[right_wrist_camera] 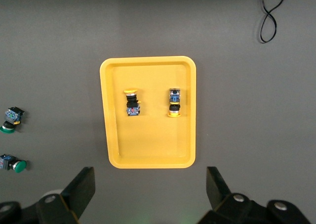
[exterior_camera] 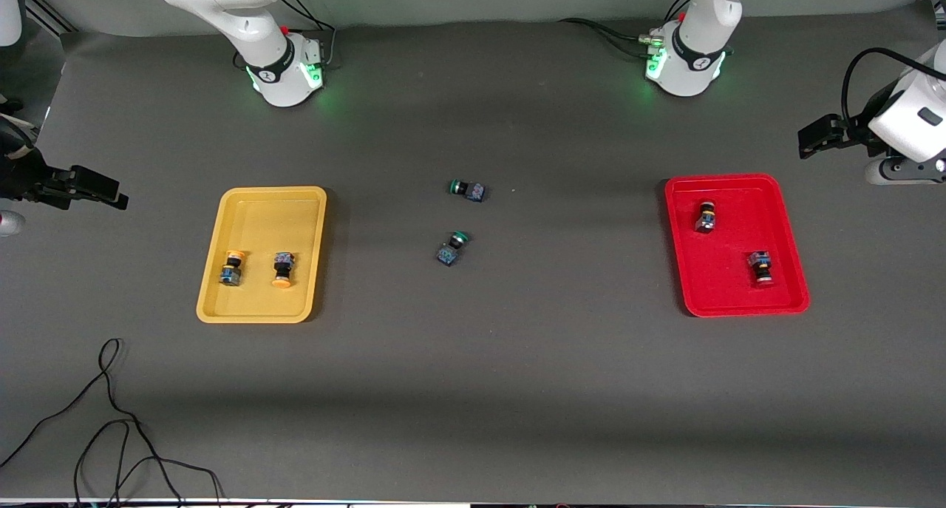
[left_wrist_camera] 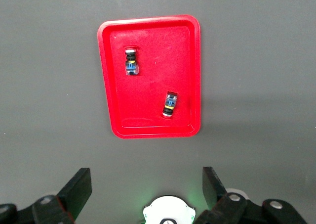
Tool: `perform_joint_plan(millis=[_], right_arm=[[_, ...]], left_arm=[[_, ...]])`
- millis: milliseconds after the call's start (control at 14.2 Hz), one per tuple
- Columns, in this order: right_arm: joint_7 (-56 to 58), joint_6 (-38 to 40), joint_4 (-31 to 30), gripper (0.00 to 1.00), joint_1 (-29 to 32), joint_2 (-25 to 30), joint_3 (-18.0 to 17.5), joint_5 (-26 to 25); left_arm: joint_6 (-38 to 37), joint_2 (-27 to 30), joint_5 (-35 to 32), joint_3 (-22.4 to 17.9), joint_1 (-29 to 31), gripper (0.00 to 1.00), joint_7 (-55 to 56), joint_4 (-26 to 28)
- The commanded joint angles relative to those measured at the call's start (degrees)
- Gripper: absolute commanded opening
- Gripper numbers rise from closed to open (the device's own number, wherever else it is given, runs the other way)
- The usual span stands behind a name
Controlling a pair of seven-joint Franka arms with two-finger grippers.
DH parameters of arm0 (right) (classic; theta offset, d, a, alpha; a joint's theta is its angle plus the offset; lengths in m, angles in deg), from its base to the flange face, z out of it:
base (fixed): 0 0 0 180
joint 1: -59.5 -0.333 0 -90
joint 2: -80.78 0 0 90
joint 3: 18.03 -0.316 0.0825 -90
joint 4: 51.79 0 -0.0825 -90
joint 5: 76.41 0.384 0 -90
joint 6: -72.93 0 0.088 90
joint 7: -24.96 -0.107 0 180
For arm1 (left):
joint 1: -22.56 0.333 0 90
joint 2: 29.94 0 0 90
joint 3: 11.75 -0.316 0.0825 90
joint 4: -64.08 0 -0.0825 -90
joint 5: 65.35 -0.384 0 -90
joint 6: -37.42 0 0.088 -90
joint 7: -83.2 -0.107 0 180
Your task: Place red and yellow buttons in trays
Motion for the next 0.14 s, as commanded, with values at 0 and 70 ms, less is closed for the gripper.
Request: perform_joint_plan(millis=[0,70], right_arm=[[1.81,0.57,-0.57,1.0,0.48,1.12,-0.55,-1.34],[1.98,0.57,-0.49,1.0,0.48,1.12,-0.55,-1.43]], left_arm=[[-1.57,1.12,0.32,1.24,0.36,1.0,0.45,-0.29],[-1.66,1.12,0.32,1.51,0.36,1.0,0.45,-0.38]])
